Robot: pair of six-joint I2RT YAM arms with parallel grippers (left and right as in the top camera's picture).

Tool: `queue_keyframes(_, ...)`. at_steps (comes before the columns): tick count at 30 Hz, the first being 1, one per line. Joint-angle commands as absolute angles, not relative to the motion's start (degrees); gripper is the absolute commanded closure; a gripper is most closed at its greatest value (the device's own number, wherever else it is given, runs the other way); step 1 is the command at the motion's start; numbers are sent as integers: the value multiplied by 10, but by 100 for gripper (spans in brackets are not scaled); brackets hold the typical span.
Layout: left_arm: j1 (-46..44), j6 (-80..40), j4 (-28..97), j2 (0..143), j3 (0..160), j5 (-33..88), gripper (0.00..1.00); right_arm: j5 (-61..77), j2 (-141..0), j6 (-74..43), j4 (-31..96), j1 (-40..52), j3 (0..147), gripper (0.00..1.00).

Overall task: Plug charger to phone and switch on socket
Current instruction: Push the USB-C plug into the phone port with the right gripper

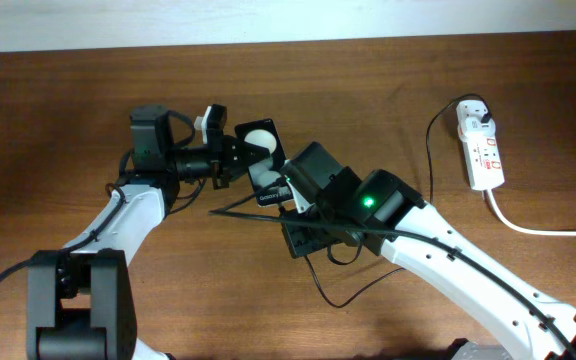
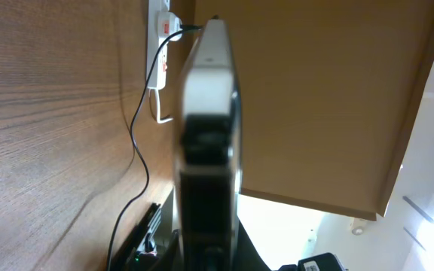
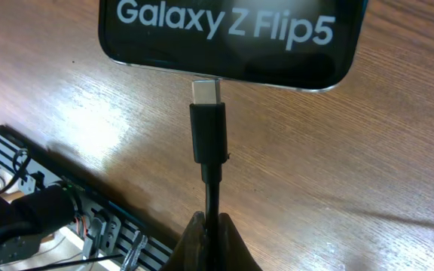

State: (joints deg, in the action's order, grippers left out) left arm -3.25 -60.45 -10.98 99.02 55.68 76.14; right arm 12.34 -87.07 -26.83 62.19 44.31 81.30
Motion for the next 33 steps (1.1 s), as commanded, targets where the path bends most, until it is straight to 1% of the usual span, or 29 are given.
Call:
queue_keyframes(1,-33,-593,-113,988,566,787,100,128,-876,-276,619,446,810,96)
queue_keyframes(9,-33,-593,-113,988,566,790,100,115,-876,-293,617,446,810,96)
queue_keyframes(16,-33,-592,-114,988,566,807,100,113,-877,-295,583,446,810,96)
queue_keyframes(25,-34,-536,-113,988,565,886,100,94,-877,-295,543,446,810,95)
queue_keyframes(26,-34,-536,-114,988,565,885,100,94,-877,-295,545,446,810,85)
queue_keyframes(29,-34,-537,-113,988,565,856,100,98,-877,-295,546,446,810,63)
queue_keyframes(31,-34,-547,-113,988,565,841,100,101,-877,-295,547,446,810,61)
queue_keyframes(33,-34,-559,-113,988,565,787,100,121,-879,-295,556,446,810,63)
